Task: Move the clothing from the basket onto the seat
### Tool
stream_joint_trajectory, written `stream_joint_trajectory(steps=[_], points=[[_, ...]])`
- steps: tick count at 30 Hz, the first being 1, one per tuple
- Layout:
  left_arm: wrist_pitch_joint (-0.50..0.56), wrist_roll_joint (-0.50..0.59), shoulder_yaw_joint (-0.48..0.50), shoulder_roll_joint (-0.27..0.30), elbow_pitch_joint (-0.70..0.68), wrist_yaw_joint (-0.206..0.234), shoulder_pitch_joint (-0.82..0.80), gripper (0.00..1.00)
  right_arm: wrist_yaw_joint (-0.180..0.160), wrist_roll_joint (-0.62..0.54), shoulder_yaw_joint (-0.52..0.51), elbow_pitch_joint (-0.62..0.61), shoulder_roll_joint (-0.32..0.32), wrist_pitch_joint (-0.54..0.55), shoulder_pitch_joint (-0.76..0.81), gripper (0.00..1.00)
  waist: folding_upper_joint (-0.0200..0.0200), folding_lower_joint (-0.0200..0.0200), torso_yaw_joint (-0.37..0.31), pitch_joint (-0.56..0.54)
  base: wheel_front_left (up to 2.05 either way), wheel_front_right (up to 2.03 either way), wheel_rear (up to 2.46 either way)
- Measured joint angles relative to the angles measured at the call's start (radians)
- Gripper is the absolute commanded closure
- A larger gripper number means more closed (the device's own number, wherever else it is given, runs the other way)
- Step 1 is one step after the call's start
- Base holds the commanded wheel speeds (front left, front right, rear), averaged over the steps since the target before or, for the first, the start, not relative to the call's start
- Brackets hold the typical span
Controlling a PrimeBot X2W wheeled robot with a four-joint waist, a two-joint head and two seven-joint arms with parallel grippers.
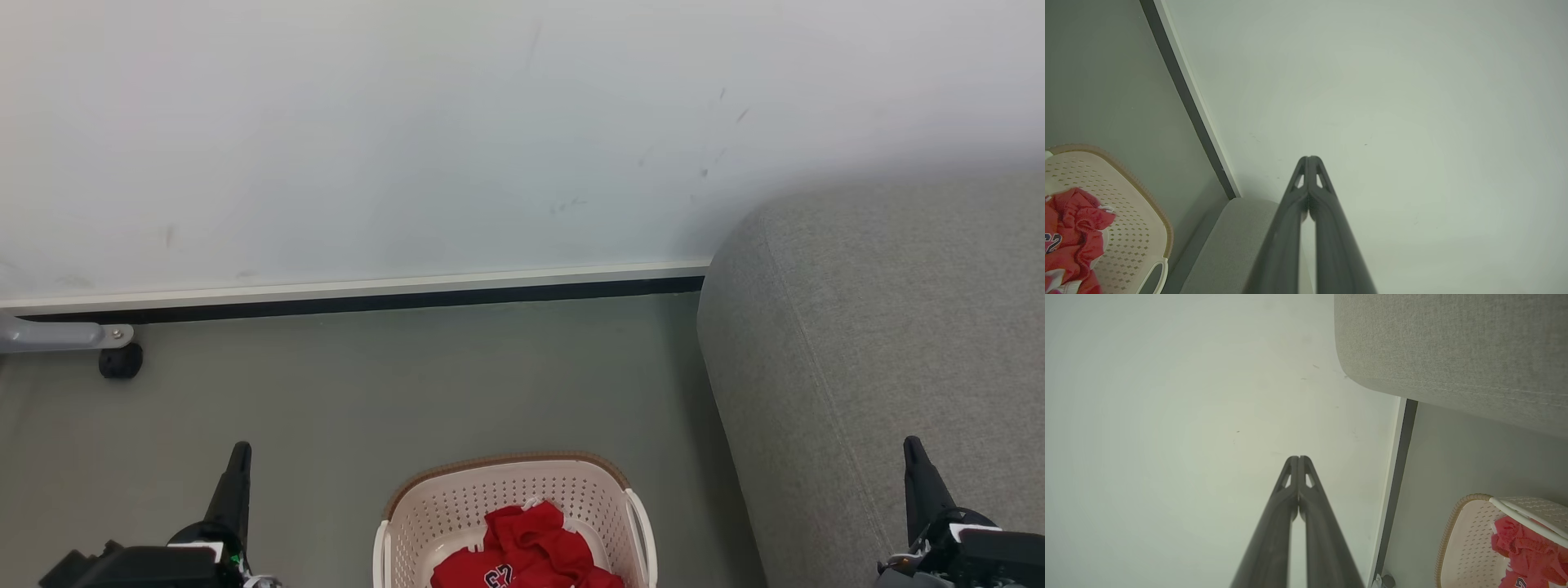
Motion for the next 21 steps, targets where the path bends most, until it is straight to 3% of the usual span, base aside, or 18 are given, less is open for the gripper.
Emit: stream_joint_trajectory(steps=[16,17,20,21], points=[[0.000,0.000,0.000,0.000,0.000,0.000,0.000,1.00,0.000,0.000,0.000,0.000,0.000,0.000,0.000,1.00,0.0000,0.0000,0.000,0.000,0.00,0.00,0.00],[0.000,0.000,0.000,-0.001,0.003,0.000,0.001,0.00,0.000,0.000,0.000,0.003,0.001,0.000,0.001,0.00,0.0000,0.0000,0.000,0.000,0.00,0.00,0.00],[0.000,0.000,-0.003,-0.007,0.031,0.001,0.024,0.00,0.000,0.000,0.003,0.034,0.008,0.000,0.021,0.00,0.0000,0.0000,0.000,0.000,0.00,0.00,0.00],[0.000,0.000,-0.004,-0.011,0.042,0.001,0.035,1.00,0.000,0.000,0.004,0.046,0.012,0.000,0.031,1.00,0.0000,0.0000,0.000,0.000,0.00,0.00,0.00]])
